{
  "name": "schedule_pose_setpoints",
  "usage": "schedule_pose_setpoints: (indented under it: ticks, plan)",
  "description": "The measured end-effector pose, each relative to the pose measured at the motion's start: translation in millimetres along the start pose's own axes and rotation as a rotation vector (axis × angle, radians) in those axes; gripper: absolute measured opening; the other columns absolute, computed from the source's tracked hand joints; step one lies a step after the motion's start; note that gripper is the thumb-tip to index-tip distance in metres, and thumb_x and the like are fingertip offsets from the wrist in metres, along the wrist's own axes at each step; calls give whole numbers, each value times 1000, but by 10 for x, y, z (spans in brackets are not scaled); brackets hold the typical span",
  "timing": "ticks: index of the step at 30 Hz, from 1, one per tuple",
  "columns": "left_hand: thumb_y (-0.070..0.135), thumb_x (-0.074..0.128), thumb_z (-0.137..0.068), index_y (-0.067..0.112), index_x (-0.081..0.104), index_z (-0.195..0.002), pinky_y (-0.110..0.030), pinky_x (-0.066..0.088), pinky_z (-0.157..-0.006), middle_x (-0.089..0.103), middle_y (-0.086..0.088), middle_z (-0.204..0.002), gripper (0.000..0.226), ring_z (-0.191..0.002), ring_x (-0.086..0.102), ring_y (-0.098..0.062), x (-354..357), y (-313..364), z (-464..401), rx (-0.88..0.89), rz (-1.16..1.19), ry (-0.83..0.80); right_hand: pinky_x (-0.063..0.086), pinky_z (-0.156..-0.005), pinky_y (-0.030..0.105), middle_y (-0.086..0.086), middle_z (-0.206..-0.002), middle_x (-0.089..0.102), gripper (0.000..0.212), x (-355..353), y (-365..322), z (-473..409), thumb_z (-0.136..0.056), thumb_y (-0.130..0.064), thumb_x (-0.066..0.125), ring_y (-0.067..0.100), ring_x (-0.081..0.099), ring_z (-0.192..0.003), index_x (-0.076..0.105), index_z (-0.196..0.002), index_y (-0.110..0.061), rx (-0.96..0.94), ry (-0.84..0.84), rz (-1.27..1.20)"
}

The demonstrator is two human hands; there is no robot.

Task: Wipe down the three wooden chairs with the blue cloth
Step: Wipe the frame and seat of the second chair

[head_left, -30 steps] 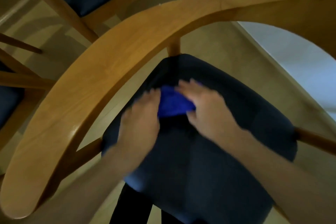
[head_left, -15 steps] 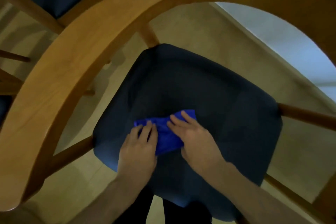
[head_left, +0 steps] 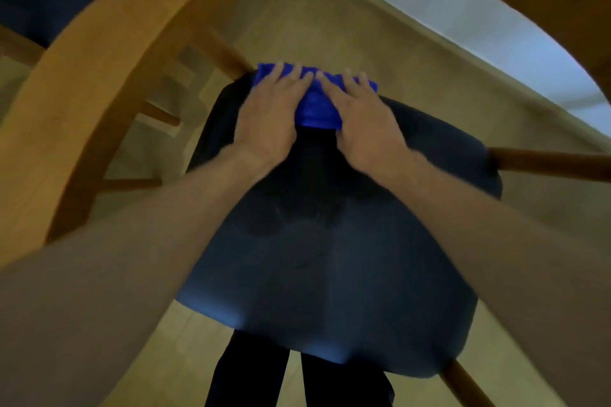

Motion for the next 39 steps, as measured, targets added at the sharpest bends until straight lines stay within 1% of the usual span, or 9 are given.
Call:
schedule_pose_setpoints:
  ticks: [5, 8, 11, 14, 20, 25, 30, 34, 39]
  plan:
    - [4, 41, -71, 6, 61, -126, -39, 36, -105, 60, -12, -130, 58, -124, 53, -33, 301, 121, 1230, 175, 14, -27, 39, -105, 58, 19, -141, 50, 74, 523, -153, 1273, -68, -16, 69, 41, 46, -130, 52, -140, -20, 2, 51, 12]
    - [4, 75, -59, 12, 67, -119, -38, 51, -93, 66, -5, -121, 61, -114, 61, -26, 303, 247, 1645, 326, -2, -261, 37, -107, 58, 13, -131, 53, 89, 625, -253, 1782, -54, -40, 85, 34, 50, -125, 48, -133, -21, -32, -123, 24]
    - [7, 89, -36, 11, 70, -112, -42, 53, -87, 71, -6, -111, 79, -102, 68, -24, 170, 221, 1397, 380, -73, -345, 39, -110, 40, 14, -142, 50, 100, 570, -167, 1677, -63, -20, 85, 27, 48, -132, 34, -148, -10, -115, -90, -141]
    - [-1, 85, -39, 2, 66, -114, -49, 52, -85, 69, -16, -110, 77, -100, 67, -33, -4, 330, 856, 330, -118, -239, 48, -97, 39, 18, -126, 64, 83, 213, 76, 1249, -58, 6, 76, 33, 64, -110, 52, -137, 0, -119, 78, -295]
    - [1, 56, -83, 14, 57, -120, -45, 52, -73, 63, -10, -105, 39, -89, 62, -30, 1, 967, -289, 175, 37, -8, 40, -102, 35, 11, -132, 49, 82, -611, 907, 491, -70, -3, 75, 25, 49, -117, 35, -141, -8, -13, 96, -174]
    - [-9, 51, -82, 9, 52, -135, -38, 40, -104, 53, -10, -139, 56, -132, 44, -30, 510, 1091, 64, 110, 51, -1, 0, -119, 30, 11, -162, 15, 102, 69, 957, 815, -71, 3, 70, 23, 12, -149, 15, -155, -10, 24, 91, -175]
    - [5, 36, -68, 8, 72, -110, -38, 56, -81, 69, -8, -115, 55, -108, 65, -30, 548, 968, 1210, 342, -20, -73, 17, -119, 44, 6, -159, 27, 79, 780, 467, 1990, -76, -4, 60, 19, 19, -149, 32, -150, -9, 49, 145, -476]
    - [1, 80, -51, 15, 71, -113, -37, 59, -77, 69, -2, -115, 64, -106, 66, -23, 546, 915, 1453, 368, 33, -311, 35, -113, 47, -2, -155, 36, 89, 907, 327, 2303, -76, -20, 76, 12, 30, -144, 29, -151, -21, 96, 124, -427]
    - [-3, 65, -61, 3, 68, -114, -46, 51, -86, 67, -15, -117, 53, -110, 62, -36, 166, 1095, 688, 442, 55, -108, 31, -115, 52, 2, -148, 46, 79, 149, 588, 1671, -76, 3, 70, 20, 41, -138, 40, -146, -19, 129, 257, -531]
Point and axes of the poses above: each hand's wrist, its own z-axis away from the middle knuckle, its own x-axis out of the palm, y = z × x, the point moved 2 cm from there along -z, towards the middle knuckle
